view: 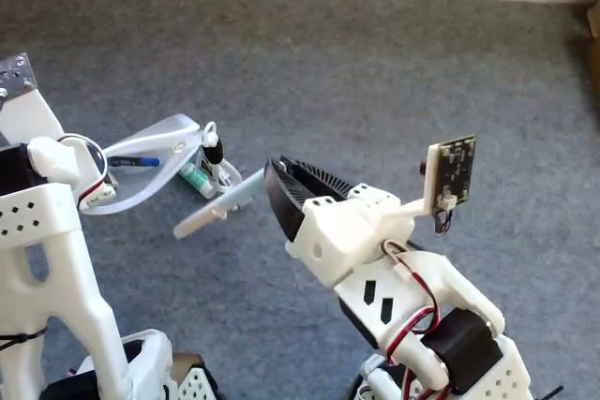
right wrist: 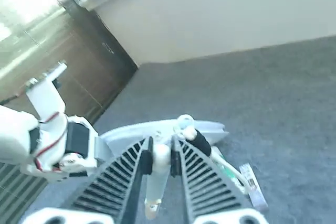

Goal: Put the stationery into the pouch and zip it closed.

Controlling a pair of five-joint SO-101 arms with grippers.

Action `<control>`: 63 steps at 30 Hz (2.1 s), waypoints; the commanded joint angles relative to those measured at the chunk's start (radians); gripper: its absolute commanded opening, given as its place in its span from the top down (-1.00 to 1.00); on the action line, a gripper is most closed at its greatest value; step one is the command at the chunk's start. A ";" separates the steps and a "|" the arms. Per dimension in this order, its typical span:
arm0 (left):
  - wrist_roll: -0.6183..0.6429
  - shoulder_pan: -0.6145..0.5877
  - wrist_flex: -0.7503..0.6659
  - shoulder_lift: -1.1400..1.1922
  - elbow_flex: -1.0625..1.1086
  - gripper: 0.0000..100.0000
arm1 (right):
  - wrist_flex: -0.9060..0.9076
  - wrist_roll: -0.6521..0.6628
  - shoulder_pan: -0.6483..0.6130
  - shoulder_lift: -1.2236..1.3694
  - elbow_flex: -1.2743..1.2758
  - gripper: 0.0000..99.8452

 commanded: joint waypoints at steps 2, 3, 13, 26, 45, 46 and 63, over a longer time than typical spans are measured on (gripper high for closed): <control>0.008 -0.019 -0.012 0.013 0.038 0.99 | -0.093 0.014 -0.013 -0.015 -0.015 0.98; 0.008 -0.019 -0.012 0.013 0.038 0.99 | -0.110 0.014 -0.013 -0.013 -0.015 0.98; 0.008 -0.019 -0.012 0.013 0.038 0.99 | -0.305 0.155 -0.013 -0.012 -0.008 0.98; 0.008 -0.018 -0.014 0.013 0.038 0.99 | -0.478 0.170 -0.013 -0.008 -0.001 0.98; 0.008 -0.015 -0.014 0.013 0.038 0.99 | -0.952 0.170 -0.076 -0.007 0.259 0.98; 0.008 -0.015 -0.014 0.013 0.038 0.99 | -0.952 0.170 -0.099 -0.004 0.259 0.98; 0.009 -0.013 -0.084 0.015 0.085 0.99 | -1.210 0.374 -0.168 0.278 0.229 0.98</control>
